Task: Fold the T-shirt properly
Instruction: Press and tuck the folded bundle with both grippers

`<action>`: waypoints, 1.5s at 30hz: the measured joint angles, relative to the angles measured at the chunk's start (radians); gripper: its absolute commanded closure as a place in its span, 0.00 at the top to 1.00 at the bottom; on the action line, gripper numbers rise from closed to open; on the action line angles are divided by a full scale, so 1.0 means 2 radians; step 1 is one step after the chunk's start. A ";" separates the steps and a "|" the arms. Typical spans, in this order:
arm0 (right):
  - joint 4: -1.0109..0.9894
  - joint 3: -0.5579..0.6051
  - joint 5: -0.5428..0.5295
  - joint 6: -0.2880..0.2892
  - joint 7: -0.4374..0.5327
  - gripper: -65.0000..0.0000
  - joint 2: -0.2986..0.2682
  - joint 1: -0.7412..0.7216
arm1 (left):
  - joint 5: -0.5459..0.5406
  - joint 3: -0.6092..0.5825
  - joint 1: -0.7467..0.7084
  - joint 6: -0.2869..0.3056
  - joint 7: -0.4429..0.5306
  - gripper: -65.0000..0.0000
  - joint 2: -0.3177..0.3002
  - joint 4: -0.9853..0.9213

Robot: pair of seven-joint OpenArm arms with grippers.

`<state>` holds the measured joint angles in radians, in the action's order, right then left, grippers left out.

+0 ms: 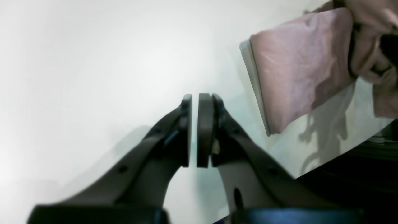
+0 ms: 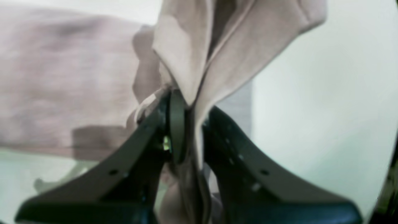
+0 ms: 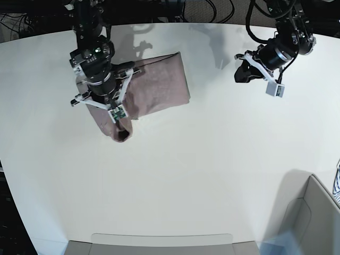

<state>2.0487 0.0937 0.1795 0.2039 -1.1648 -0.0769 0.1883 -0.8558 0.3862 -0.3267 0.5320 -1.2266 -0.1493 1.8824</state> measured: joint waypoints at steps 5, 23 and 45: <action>0.000 0.068 0.053 -0.001 0.006 0.00 0.030 -0.004 | -0.001 -0.005 0.002 0.000 0.000 0.07 0.000 -0.033; -0.089 0.235 0.125 -0.001 0.009 0.45 0.051 -0.018 | -0.002 -0.003 0.006 0.000 0.001 0.07 0.000 -0.053; -0.011 -0.027 -0.046 0.002 0.054 0.39 -0.016 -0.057 | 0.000 -0.029 0.006 -0.001 0.026 0.00 -0.002 0.027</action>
<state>2.0274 0.0395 0.0875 0.2070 -1.0569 -0.1085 0.0746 -0.8558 0.3279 -0.3153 0.5297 -1.1755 -0.1524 1.9373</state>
